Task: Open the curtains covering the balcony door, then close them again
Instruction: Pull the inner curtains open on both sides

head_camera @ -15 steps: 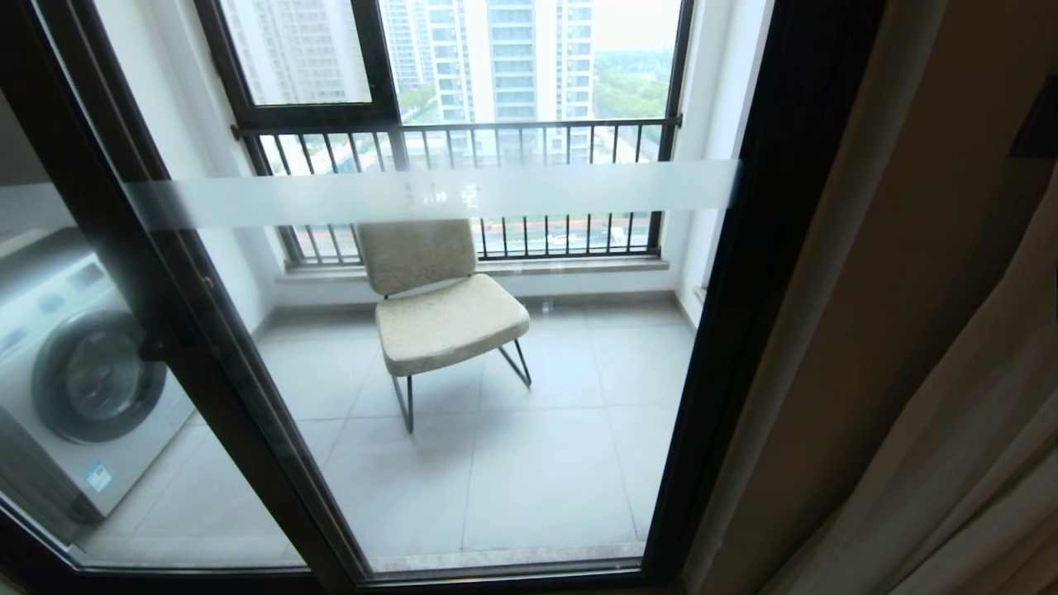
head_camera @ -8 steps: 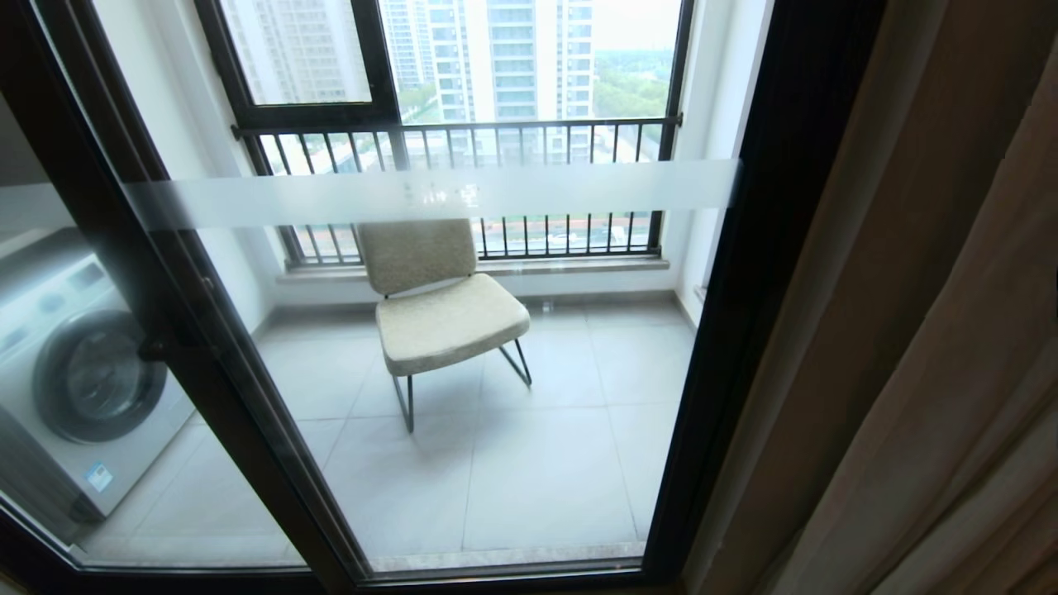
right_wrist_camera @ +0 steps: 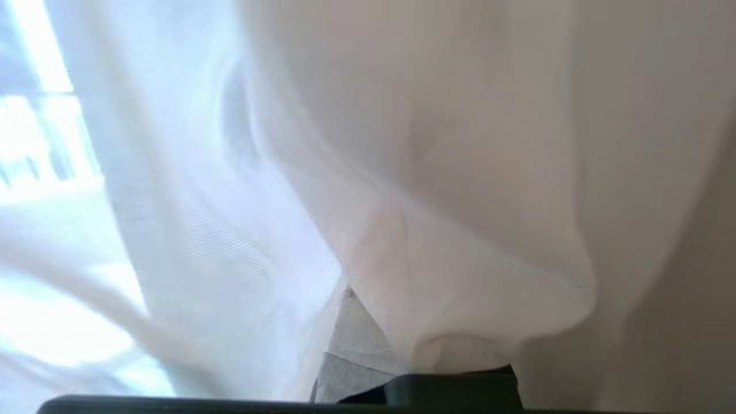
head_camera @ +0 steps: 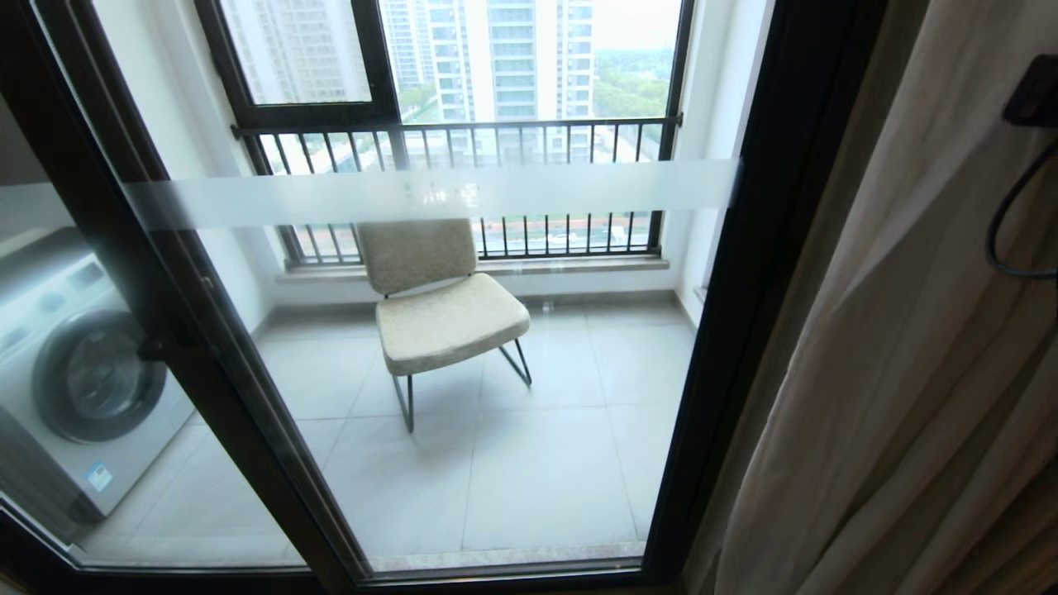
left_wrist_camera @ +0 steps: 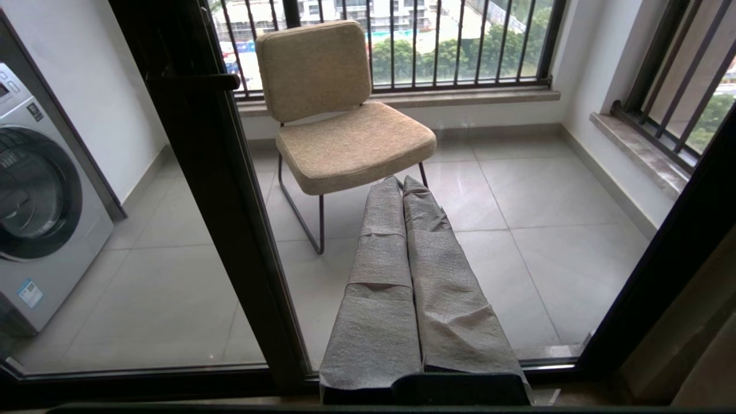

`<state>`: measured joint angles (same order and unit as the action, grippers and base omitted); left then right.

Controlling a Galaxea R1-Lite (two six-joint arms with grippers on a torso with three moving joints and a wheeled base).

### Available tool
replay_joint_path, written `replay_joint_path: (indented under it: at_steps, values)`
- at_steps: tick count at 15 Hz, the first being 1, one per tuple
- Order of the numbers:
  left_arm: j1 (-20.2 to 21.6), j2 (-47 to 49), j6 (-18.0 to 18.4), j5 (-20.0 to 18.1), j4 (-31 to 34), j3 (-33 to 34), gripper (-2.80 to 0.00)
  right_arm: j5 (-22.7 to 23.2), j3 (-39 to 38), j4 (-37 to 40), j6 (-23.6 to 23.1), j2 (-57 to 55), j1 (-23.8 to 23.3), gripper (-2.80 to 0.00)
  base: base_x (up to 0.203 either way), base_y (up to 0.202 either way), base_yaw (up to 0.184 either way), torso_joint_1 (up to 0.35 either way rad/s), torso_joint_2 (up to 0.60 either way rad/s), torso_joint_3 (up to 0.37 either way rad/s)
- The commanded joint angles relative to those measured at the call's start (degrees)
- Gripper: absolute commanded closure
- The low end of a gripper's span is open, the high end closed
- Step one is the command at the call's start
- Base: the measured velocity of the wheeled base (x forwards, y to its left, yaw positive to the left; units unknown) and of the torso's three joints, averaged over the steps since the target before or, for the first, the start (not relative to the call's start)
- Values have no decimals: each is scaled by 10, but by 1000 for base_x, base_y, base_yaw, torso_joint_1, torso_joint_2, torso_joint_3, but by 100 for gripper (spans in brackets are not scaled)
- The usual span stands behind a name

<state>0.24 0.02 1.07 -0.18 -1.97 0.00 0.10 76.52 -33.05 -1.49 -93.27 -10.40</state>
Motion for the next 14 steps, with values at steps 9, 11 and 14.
replay_joint_path:
  at_steps: [9,11,14]
  values:
    - [0,0,0,0,0,0,0,-2,-10,-2,-1,17,21,-280,0,0,0,0,0,0]
    - [0,0,1,0,0,0,0,-2,-20,-3,-1,30,20,-280,0,0,0,0,0,0]
    - [0,0,0,0,0,0,0,-3,-45,-1,-1,65,20,-280,0,0,0,0,0,0]
